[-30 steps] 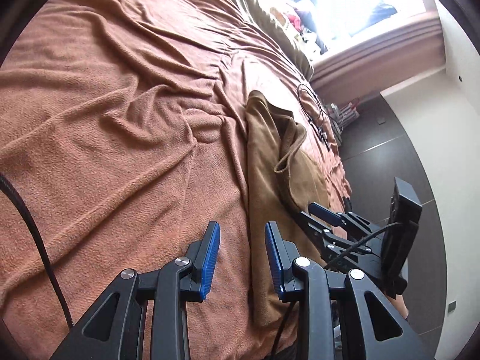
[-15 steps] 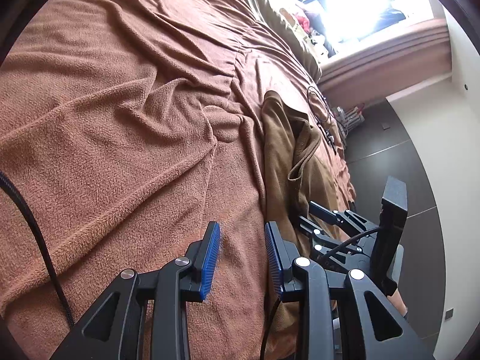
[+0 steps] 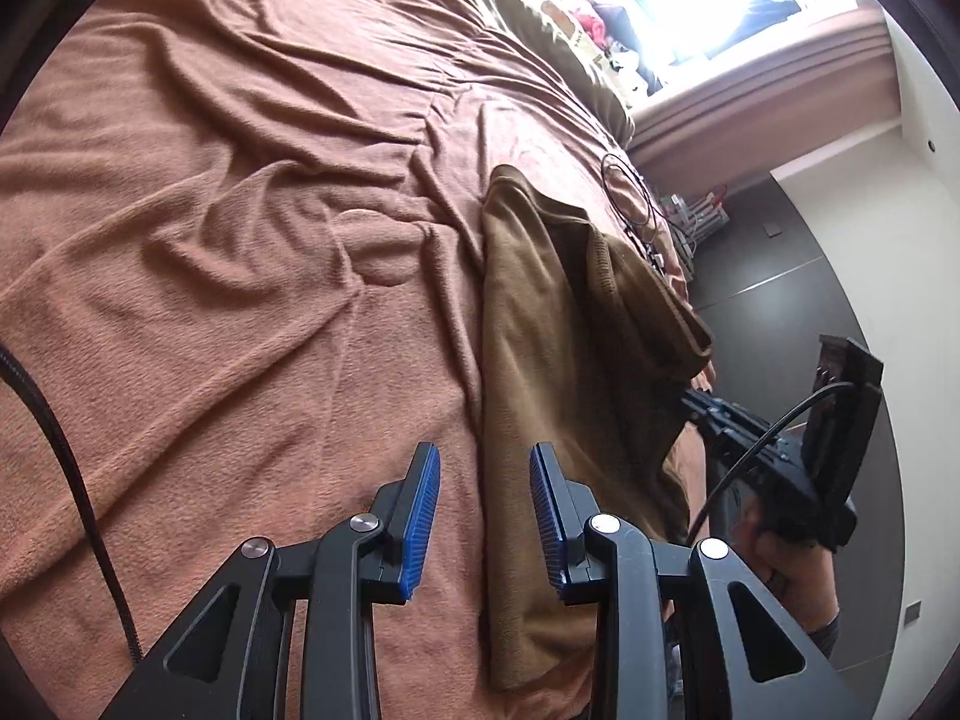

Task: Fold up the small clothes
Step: 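Lift the edge with the right gripper, fold it over the shirt, release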

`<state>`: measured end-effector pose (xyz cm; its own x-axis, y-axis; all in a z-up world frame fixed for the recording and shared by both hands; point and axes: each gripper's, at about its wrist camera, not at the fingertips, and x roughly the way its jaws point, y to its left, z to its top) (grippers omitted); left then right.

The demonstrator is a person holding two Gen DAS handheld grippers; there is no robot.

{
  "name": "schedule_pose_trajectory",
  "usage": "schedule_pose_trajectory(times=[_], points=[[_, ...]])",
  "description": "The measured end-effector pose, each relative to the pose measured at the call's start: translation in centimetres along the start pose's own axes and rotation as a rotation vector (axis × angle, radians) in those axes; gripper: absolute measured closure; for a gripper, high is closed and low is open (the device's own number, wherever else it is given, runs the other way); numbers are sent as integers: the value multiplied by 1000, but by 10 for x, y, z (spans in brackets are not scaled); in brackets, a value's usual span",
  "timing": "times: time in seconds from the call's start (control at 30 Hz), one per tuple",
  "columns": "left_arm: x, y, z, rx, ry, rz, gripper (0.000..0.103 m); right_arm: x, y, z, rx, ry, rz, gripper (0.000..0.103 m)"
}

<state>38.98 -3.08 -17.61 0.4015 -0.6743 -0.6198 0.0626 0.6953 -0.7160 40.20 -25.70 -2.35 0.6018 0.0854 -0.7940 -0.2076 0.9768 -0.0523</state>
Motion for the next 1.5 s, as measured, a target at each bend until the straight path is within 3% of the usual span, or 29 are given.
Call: schedule_pose_trajectory(times=[0.23,0.47,0.7,0.97,1.07,1.13,1.2,1.37,1.43,1.5], points=[[18,-14,6,34,25,13,71,-10,-46,6,93,-42,-25,96],[37,-17,11,39,52,43,71,12,-86,6,216,-35,0,96],[50,-18,19,46,64,75,71,46,-134,-10,436,-14,118,96],[63,-19,17,52,87,106,71,60,-157,-23,553,-21,253,93],[64,-19,17,52,87,112,71,62,-167,-23,593,-23,316,82],[63,-19,16,51,86,113,71,61,-172,-24,605,-40,345,59],[64,-20,16,51,86,115,71,60,-172,-24,593,-56,351,49],[67,-20,17,52,89,119,71,68,-164,-18,524,-29,263,51],[68,-20,17,53,89,120,71,72,-163,-14,509,-8,218,84],[69,-19,17,52,90,121,71,74,-162,-10,504,7,175,93]])
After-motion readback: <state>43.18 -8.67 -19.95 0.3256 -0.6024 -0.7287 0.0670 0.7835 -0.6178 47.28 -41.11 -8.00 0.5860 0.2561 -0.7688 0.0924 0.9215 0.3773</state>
